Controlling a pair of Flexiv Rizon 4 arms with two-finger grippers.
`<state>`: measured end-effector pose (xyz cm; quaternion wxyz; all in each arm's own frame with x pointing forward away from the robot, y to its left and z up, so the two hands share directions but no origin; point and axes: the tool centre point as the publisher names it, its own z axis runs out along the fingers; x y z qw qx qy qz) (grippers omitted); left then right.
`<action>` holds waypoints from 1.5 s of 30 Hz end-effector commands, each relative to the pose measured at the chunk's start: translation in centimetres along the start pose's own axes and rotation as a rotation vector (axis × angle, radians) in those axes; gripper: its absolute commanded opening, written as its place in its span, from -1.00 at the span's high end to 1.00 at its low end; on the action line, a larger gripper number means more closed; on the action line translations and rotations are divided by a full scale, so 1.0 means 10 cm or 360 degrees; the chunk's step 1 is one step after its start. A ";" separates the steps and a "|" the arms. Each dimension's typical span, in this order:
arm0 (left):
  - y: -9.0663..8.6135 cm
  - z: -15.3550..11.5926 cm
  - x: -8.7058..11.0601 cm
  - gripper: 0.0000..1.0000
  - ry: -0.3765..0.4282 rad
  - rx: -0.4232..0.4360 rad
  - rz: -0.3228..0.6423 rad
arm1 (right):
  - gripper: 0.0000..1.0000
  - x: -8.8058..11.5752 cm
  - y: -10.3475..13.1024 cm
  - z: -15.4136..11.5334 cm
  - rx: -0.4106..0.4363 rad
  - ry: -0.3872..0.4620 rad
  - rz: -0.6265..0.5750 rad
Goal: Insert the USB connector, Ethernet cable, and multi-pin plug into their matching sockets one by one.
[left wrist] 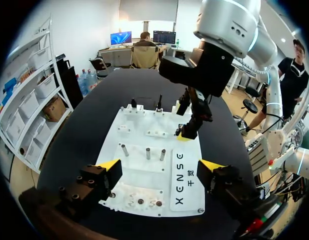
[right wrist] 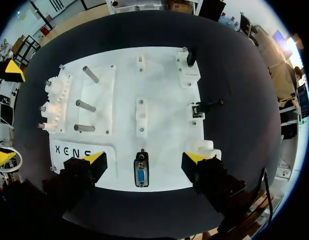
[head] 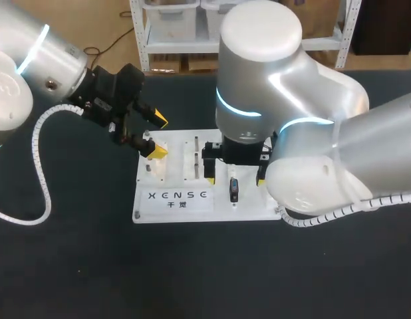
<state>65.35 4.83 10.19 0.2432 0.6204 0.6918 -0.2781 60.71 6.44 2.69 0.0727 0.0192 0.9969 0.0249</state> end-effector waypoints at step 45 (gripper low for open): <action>0.01 0.00 0.00 -1.00 0.0005 0.0004 -0.0001 | 1.00 0.04 -0.42 -0.56 -0.0008 -0.0207 0.0039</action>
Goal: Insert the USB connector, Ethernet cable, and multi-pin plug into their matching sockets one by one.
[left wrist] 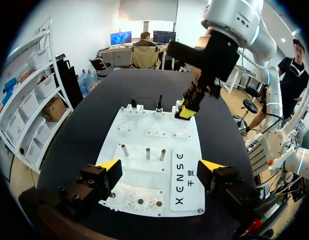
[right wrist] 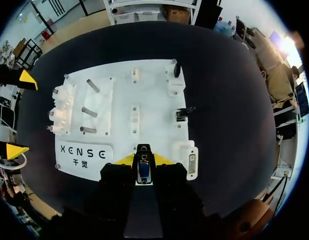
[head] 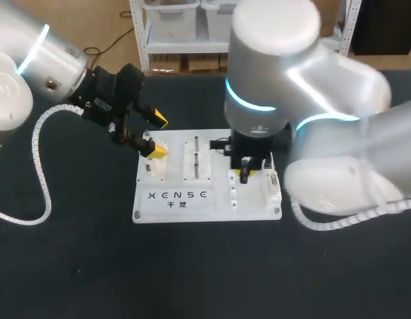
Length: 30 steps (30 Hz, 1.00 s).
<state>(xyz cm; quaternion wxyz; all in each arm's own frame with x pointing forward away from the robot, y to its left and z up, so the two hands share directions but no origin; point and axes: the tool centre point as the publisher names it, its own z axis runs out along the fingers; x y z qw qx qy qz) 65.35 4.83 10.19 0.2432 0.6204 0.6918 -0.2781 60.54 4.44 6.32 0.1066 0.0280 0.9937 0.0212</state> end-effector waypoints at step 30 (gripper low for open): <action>0.01 0.00 0.00 -1.00 0.0005 0.0004 -0.0001 | 1.00 0.09 -0.58 -0.08 0.0092 -0.0108 0.0080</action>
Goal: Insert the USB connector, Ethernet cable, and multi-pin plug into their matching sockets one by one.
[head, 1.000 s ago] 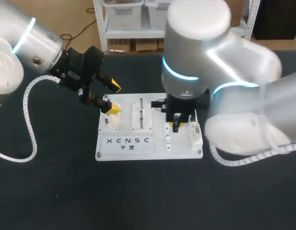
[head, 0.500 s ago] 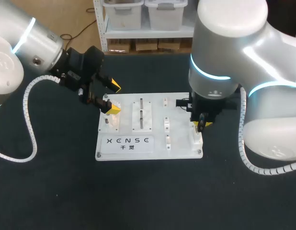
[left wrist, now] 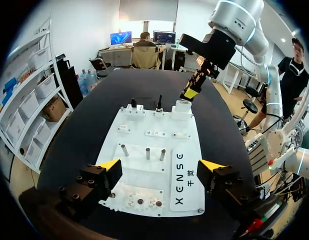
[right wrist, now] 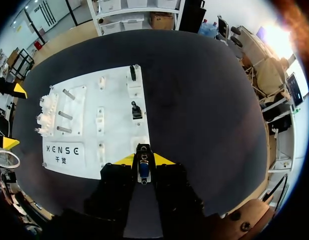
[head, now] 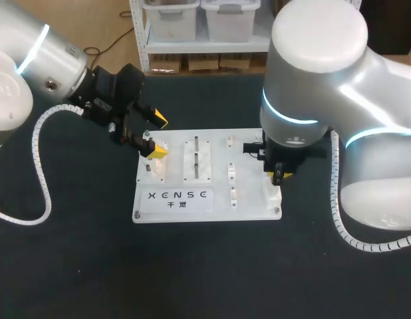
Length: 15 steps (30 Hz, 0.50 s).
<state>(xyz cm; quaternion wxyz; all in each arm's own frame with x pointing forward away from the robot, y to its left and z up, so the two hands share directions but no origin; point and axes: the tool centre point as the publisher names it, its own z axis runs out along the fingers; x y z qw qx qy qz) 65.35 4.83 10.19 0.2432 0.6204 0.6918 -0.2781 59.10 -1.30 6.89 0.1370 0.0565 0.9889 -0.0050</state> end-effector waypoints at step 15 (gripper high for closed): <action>0.01 0.00 0.00 -1.00 0.0005 0.0004 -0.0001 | 1.00 0.01 0.08 0.04 -0.0006 0.0006 -0.0013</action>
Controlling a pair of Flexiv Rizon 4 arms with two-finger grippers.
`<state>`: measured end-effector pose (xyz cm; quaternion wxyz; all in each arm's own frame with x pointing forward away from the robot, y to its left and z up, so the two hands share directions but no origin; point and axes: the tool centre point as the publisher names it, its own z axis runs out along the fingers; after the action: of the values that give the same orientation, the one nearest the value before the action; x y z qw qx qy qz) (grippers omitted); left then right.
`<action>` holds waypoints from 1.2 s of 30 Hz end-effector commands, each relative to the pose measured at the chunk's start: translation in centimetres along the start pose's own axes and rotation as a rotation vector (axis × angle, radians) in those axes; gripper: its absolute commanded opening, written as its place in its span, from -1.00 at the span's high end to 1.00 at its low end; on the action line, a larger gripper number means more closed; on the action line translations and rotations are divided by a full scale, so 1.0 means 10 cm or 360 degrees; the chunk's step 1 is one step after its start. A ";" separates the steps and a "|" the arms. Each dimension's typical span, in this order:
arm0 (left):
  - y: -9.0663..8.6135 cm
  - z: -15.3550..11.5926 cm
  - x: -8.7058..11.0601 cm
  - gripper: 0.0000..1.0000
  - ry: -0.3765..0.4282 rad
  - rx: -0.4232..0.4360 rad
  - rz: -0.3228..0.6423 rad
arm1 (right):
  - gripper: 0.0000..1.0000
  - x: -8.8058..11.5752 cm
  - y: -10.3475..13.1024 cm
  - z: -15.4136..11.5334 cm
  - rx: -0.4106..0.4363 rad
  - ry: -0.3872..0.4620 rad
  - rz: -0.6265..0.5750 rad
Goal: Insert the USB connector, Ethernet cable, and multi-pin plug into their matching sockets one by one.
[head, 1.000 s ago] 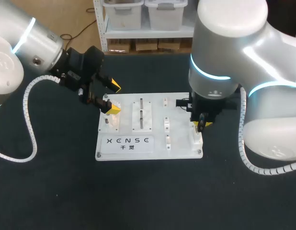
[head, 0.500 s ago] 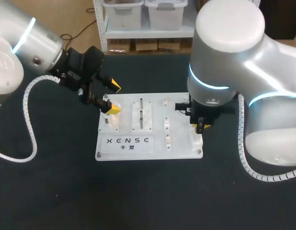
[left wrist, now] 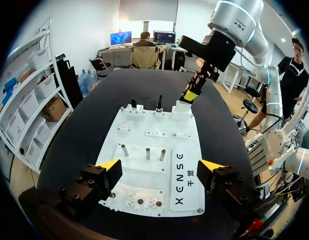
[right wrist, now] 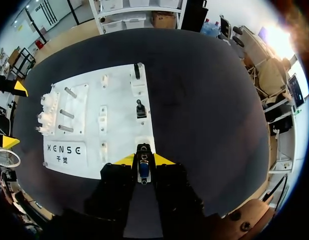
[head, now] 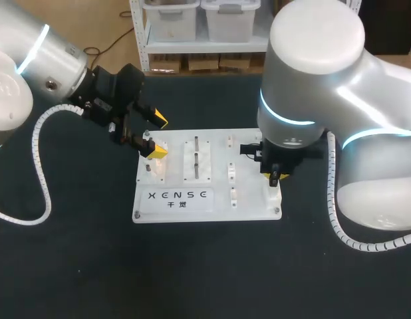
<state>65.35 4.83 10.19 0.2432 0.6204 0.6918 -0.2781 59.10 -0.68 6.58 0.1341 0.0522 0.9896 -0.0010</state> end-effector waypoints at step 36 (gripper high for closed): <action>0.01 0.00 0.00 -1.00 0.0005 0.0004 -0.0001 | 1.00 -0.02 -0.03 0.00 0.0036 0.0016 -0.0030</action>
<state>65.35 4.83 10.19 0.2432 0.6204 0.6918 -0.2781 59.35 -0.95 6.53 0.1281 0.0441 0.9907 -0.0126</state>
